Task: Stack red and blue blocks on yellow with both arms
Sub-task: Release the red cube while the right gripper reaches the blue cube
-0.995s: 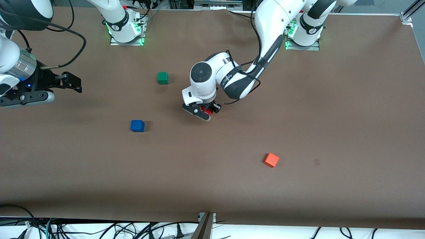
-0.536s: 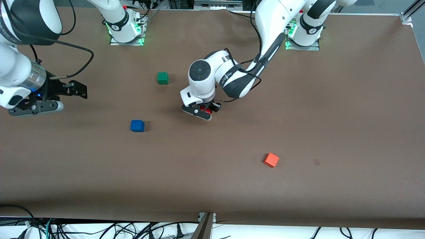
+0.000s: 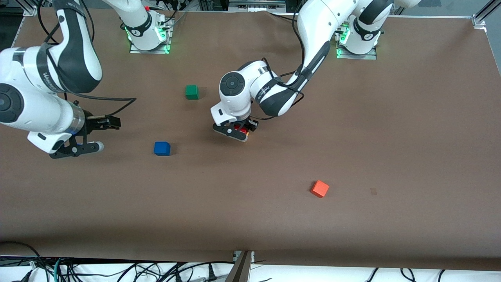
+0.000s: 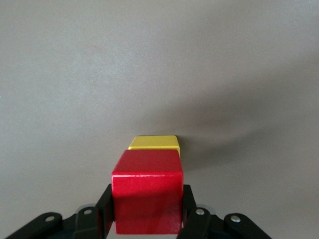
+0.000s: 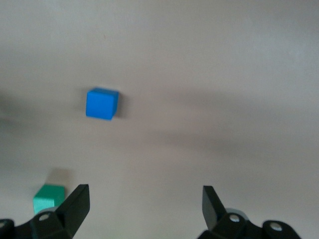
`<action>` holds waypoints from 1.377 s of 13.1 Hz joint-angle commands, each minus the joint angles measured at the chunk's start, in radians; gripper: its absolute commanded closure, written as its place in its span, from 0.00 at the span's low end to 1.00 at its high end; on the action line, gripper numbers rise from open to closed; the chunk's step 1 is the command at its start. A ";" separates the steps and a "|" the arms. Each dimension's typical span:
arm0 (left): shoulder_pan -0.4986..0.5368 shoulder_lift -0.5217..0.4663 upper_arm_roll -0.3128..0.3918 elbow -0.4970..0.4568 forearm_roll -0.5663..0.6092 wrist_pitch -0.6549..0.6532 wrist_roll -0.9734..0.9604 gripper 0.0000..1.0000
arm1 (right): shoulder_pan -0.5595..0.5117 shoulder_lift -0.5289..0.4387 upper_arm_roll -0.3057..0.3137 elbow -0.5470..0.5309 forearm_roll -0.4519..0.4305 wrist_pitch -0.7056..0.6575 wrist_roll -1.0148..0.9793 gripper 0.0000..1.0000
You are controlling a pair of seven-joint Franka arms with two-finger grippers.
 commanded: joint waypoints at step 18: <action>0.364 -0.144 0.007 0.137 0.006 -0.208 0.109 0.00 | 0.075 0.130 0.055 -0.476 0.100 0.775 0.244 0.02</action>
